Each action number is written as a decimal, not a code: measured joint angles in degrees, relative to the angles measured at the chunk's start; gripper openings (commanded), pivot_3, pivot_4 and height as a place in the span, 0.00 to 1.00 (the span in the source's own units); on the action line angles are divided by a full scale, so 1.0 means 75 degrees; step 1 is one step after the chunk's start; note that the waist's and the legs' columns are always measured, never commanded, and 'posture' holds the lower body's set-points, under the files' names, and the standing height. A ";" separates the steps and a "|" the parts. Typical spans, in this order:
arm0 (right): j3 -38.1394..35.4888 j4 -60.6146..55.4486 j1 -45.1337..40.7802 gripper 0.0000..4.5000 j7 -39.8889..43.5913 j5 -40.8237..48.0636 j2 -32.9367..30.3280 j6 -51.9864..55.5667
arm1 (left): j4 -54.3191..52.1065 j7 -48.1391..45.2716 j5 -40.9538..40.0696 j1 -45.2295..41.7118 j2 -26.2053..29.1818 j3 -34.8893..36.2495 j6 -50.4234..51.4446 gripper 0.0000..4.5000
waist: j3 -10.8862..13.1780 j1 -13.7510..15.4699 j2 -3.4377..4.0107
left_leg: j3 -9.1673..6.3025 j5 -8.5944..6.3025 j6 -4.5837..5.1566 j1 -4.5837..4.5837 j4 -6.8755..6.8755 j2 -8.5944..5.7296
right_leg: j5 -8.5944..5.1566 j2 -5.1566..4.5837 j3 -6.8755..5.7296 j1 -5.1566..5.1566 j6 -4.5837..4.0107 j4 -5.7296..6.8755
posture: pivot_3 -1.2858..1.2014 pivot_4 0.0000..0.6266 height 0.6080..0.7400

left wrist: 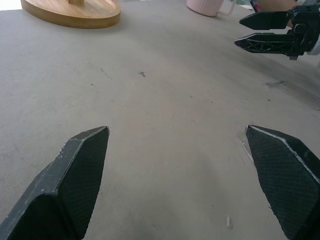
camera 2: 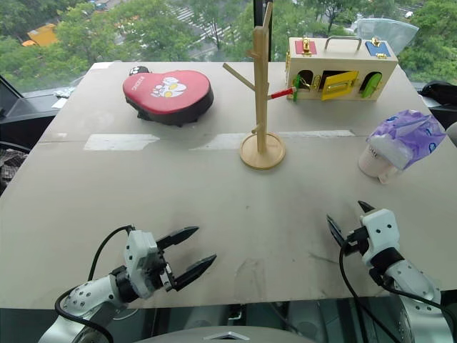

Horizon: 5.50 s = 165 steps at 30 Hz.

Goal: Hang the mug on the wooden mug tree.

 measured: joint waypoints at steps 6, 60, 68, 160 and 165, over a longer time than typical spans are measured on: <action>0.0117 -0.0007 -0.0194 0.99 -0.0141 -0.0253 0.0039 -0.0206 | -0.0084 -0.0089 -0.0941 -0.0855 0.0349 0.0581 0.0645 1.00 | -0.0003 0.0006 0.0007 | -0.0007 0.0001 -0.0004 0.0003 0.0003 0.0001 | 0.0000 0.0002 -0.0006 0.0001 0.0001 0.0007 | 0.52 0.24 0.93; -0.2242 0.1014 -0.2899 0.01 -0.0312 -0.2195 -0.3087 0.4989 | -0.0267 -0.1784 -0.2235 -0.3674 0.0680 -0.0061 0.1513 1.00 | -0.0003 -0.0001 -0.0009 | 0.0010 0.0035 -0.0020 0.0004 0.0007 -0.0025 | 0.0019 0.0036 -0.0036 0.0025 0.0035 0.0009 | 0.52 0.24 0.93; -0.1720 0.3708 -0.2669 0.65 -0.0685 -0.2241 -0.2815 0.3044 | -0.0268 -0.1779 -0.2285 -0.3928 0.0681 -0.0085 0.1788 1.00 | 0.0003 -0.0041 0.0021 | 0.0022 0.0036 -0.0021 0.0015 0.0007 -0.0016 | 0.0018 0.0056 -0.0007 0.0022 0.0036 0.0015 | 0.52 0.24 0.93; 0.2458 1.2411 -1.3578 0.01 0.6397 -0.1854 -0.0674 -0.2755 | -0.1348 -0.0020 -0.3136 -0.0954 -0.0649 0.1764 0.0645 1.00 | 0.0049 -0.0264 0.0036 | 0.0029 0.0039 -0.0033 -0.0001 0.0001 -0.0004 | 0.0025 0.0007 -0.0020 -0.0001 0.0015 0.0012 | 0.52 0.24 0.93; 0.2827 1.2799 -1.3658 0.19 0.5187 -0.2543 -0.0187 -0.2606 | -0.1325 -0.0022 -0.3144 -0.1087 -0.0692 0.1751 0.0570 1.00 | 0.0049 -0.0289 0.0036 | 0.0024 0.0040 -0.0034 -0.0001 0.0004 -0.0005 | 0.0025 0.0011 -0.0032 0.0002 0.0016 0.0015 | 0.52 0.24 0.93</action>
